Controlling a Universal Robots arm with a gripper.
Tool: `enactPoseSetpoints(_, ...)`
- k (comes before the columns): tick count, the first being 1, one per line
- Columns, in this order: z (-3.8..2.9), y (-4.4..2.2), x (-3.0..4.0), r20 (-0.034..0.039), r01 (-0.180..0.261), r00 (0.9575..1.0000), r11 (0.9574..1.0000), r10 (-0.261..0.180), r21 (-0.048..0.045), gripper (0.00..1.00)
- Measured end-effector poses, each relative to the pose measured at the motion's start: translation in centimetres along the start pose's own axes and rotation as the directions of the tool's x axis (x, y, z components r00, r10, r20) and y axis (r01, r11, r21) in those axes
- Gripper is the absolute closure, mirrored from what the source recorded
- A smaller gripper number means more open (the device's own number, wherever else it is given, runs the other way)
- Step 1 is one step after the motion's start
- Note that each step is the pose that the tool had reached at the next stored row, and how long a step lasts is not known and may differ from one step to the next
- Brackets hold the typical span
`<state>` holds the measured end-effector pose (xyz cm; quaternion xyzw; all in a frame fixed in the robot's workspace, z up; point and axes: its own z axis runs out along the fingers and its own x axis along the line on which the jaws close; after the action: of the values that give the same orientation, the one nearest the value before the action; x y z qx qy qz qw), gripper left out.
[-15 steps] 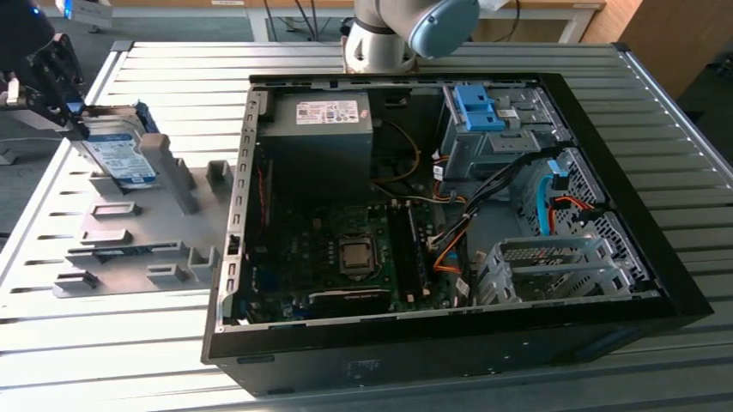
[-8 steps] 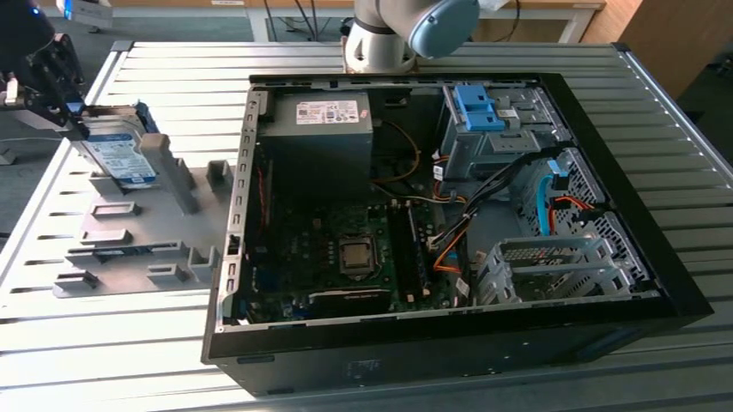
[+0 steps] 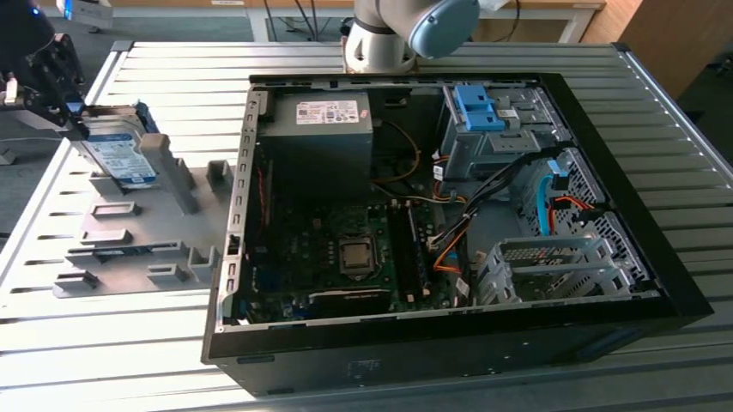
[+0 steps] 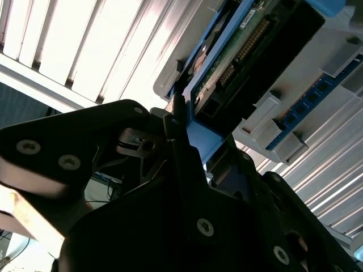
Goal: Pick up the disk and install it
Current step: 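Pick up the disk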
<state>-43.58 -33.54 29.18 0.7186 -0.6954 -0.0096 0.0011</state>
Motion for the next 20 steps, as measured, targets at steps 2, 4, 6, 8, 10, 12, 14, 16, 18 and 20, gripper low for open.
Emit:
enactPoseSetpoints(2, 0.0, 0.0, 0.0, -0.0001, 0.0, 1.0, 1.0, 0.0, 0.0, 0.63)
enactPoseSetpoints(4, 0.0, 0.0, 0.0, -0.0001, 0.0, 1.0, 1.0, 0.0, 0.0, 0.63)
enactPoseSetpoints(6, 0.0, 0.0, 0.0, 0.0, 0.0, 1.0, 1.0, 0.0, 0.0, 0.63)
enactPoseSetpoints(8, 0.0, 0.0, 0.0, 0.0, 0.0, 1.0, 1.0, 0.0, 0.0, 0.63)
enactPoseSetpoints(10, 0.0, 0.0, 0.0, 0.0, -0.004, 1.0, 1.0, 0.004, 0.0, 0.63)
enactPoseSetpoints(12, 0.0, 0.0, 0.0, 0.0002, -0.021, 0.9998, 0.9998, 0.021, 0.0003, 0.63)
enactPoseSetpoints(14, 0.0, 0.0, 0.0, 0.0007, -0.053, 0.9986, 0.9986, 0.053, 0.0006, 0.63)
enactPoseSetpoints(16, 0.0, 0.0, 0.0, 0.0009, -0.061, 0.9982, 0.9982, 0.061, 0.0008, 0.63)
enactPoseSetpoints(18, 0.0, 0.0, 0.0, 0.0009, -0.062, 0.9981, 0.9981, 0.062, 0.0007, 0.63)
enactPoseSetpoints(20, 0.0, 0.0, 0.0, 0.0008, -0.048, 0.9988, 0.9988, 0.048, 0.0005, 0.63)
